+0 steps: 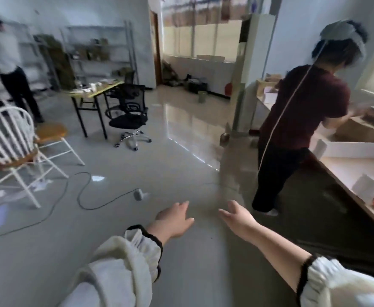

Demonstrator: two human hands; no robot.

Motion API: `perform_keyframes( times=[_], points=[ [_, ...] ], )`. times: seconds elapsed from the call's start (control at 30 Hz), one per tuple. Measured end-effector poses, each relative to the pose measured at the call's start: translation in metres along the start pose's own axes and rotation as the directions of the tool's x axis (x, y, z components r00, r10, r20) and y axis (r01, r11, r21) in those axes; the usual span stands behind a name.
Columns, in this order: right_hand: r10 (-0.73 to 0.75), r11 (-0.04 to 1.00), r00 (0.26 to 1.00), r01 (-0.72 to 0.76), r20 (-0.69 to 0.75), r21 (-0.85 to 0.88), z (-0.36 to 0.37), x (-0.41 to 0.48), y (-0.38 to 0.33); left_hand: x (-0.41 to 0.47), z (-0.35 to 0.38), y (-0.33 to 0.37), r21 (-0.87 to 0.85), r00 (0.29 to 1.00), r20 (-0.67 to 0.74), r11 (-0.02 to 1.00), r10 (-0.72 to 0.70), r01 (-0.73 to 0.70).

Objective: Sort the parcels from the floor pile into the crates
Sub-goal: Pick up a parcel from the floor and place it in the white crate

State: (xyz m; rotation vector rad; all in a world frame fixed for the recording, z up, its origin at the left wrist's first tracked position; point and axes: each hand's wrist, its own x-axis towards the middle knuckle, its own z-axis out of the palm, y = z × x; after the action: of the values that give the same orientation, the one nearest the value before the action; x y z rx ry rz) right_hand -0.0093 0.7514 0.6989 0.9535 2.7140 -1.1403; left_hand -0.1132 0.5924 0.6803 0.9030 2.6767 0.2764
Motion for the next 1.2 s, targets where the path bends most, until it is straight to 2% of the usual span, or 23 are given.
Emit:
perform_keyframes(
  times=[0.13, 0.27, 0.43, 0.53, 0.63, 0.73, 0.83, 0.93, 1.07, 1.2],
  points=[
    [-0.158, 0.987, 0.977, 0.159, 0.145, 0.001, 0.106, 0.011, -0.109, -0.051, -0.036, -0.150, -0.035, 0.977, -0.071, 0.979, -0.202, 0.200],
    [-0.246, 0.966, 0.911, 0.258, 0.331, 0.007, 0.219, 0.004, -0.203, -0.120, -0.050, -0.284, -0.117, 0.904, -0.099, 0.907, -0.417, 0.405],
    [-0.301, 0.918, 0.782, 0.393, 0.546, -0.056, 0.341, -0.017, -0.295, -0.209, -0.029, -0.416, -0.277, 0.736, -0.030, 0.714, -0.676, 0.644],
    [-0.327, 0.862, 0.673, 0.500, 0.663, -0.082, 0.406, -0.028, -0.335, -0.257, 0.002, -0.472, -0.376, 0.601, 0.017, 0.552, -0.799, 0.744],
    [-0.329, 0.787, 0.541, 0.610, 0.774, -0.093, 0.466, -0.029, -0.368, -0.300, 0.041, -0.513, -0.481, 0.430, 0.098, 0.335, -0.898, 0.810],
    [-0.302, 0.726, 0.408, 0.685, 0.862, -0.070, 0.527, -0.025, -0.391, -0.340, 0.080, -0.542, -0.562, 0.213, 0.188, 0.073, -0.959, 0.824],
    [-0.247, 0.659, 0.307, 0.749, 0.919, -0.073, 0.580, -0.023, -0.406, -0.371, 0.107, -0.554, -0.592, 0.023, 0.191, -0.097, -0.981, 0.800],
    [-0.171, 0.589, 0.250, 0.802, 0.953, -0.105, 0.620, -0.025, -0.412, -0.386, 0.128, -0.546, -0.617, -0.055, 0.195, -0.166, -0.979, 0.769],
    [-0.055, 0.482, 0.172, 0.867, 0.984, -0.124, 0.675, -0.047, -0.413, -0.401, 0.171, -0.539, -0.568, -0.182, 0.397, -0.397, -0.900, 0.721],
    [0.047, 0.395, 0.146, 0.906, 0.988, -0.152, 0.734, -0.075, -0.411, -0.419, 0.212, -0.551, -0.554, -0.208, 0.495, -0.491, -0.843, 0.673]
  ],
)
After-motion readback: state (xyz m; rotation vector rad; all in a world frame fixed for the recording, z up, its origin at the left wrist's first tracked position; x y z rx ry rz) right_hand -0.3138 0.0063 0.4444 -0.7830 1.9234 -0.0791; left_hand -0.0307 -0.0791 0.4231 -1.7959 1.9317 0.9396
